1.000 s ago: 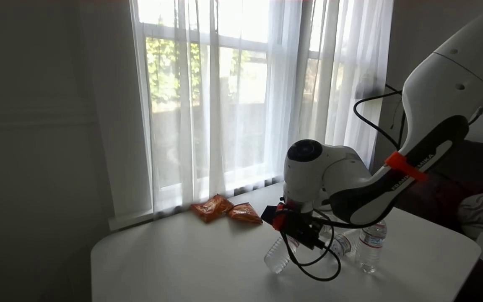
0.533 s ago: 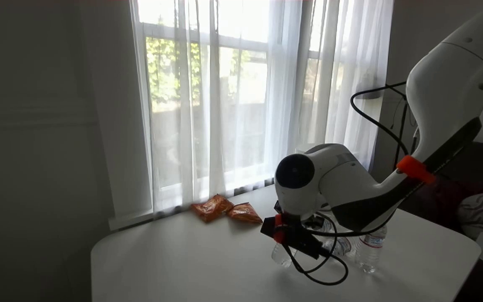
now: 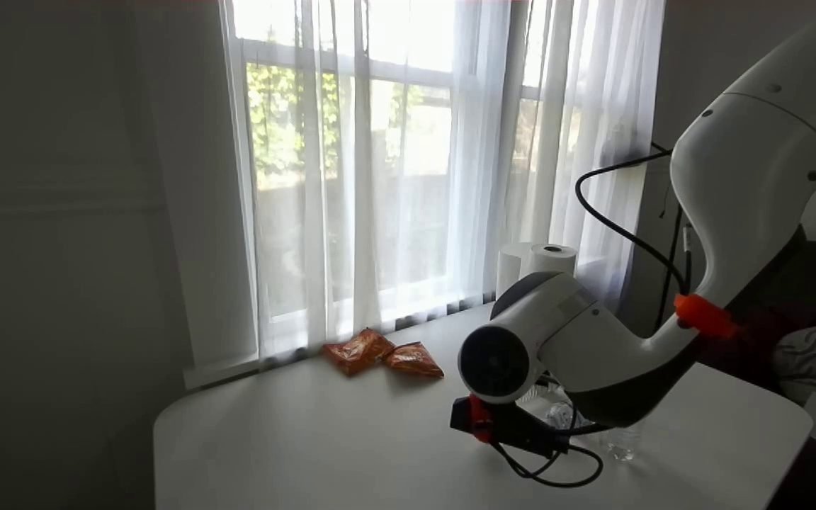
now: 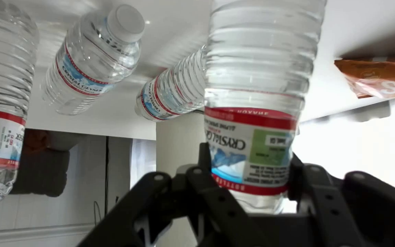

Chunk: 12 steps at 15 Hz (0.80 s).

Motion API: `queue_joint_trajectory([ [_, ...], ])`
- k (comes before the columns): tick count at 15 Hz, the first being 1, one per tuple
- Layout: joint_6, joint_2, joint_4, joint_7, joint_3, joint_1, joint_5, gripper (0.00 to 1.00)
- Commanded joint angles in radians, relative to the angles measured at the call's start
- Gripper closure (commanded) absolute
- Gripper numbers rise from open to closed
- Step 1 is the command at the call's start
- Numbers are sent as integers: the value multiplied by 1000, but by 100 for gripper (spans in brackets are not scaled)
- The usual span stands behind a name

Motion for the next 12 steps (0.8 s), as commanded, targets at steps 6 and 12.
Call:
queue_joint_trajectory([
  [6, -202, 102, 62, 31, 79, -9, -222, 77],
  [12, -267, 165, 74, 25, 105, -8, -305, 77],
])
